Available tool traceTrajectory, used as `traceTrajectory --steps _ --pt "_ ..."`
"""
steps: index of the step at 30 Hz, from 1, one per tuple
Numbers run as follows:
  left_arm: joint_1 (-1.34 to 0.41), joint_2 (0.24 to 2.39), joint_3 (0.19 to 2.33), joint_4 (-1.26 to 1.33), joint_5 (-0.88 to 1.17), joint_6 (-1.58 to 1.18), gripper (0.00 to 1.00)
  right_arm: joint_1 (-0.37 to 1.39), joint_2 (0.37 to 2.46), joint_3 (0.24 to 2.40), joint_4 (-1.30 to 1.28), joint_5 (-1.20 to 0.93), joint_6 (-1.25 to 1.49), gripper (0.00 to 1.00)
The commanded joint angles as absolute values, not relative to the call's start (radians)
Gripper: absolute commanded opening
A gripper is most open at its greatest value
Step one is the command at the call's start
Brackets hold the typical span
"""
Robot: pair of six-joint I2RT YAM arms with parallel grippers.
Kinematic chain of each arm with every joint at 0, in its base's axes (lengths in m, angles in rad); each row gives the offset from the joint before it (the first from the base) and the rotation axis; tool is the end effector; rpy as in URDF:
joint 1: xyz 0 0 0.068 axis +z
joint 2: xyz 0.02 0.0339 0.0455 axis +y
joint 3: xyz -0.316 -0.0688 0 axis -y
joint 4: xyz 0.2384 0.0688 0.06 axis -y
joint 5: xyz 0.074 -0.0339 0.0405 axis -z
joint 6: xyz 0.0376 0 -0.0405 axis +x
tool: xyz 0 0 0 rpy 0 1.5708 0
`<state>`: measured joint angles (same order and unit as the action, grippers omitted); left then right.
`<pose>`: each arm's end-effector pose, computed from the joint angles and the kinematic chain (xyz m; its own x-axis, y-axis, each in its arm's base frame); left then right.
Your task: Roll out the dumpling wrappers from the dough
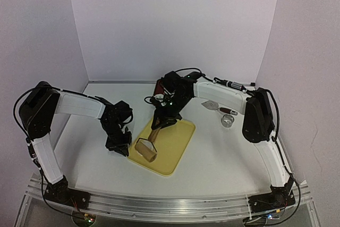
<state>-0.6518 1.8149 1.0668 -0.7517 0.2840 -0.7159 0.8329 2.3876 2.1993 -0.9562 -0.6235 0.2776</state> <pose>0.2478 -0.2023 0.1921 -0.9909 -0.0364 0.1299 -0.0692 0.9638 -0.2574 0.3464 0.4136 0.2490 -0.7982 -0.5472 -0.2520 -0.5660 0.5381 0.6246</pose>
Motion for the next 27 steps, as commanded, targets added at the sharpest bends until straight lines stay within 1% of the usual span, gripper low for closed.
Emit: traceTrajectory --steps 1,17,21,27 --pt "-0.65 1.855 1.09 -0.659 0.218 -0.747 0.0 0.929 2.57 2.123 -1.109 -0.42 0.238 0.0" --pt "-0.65 1.86 1.1 -0.66 0.21 -0.738 0.0 0.937 2.587 2.152 -1.135 -0.395 0.247 0.0" --pt "-0.65 1.854 1.095 -0.675 0.187 -0.739 0.0 0.917 2.564 2.141 -1.167 -0.271 0.308 0.0" --pt "-0.65 1.826 1.067 -0.68 0.162 -0.738 0.0 0.796 2.457 2.006 -1.148 -0.184 0.42 0.0"
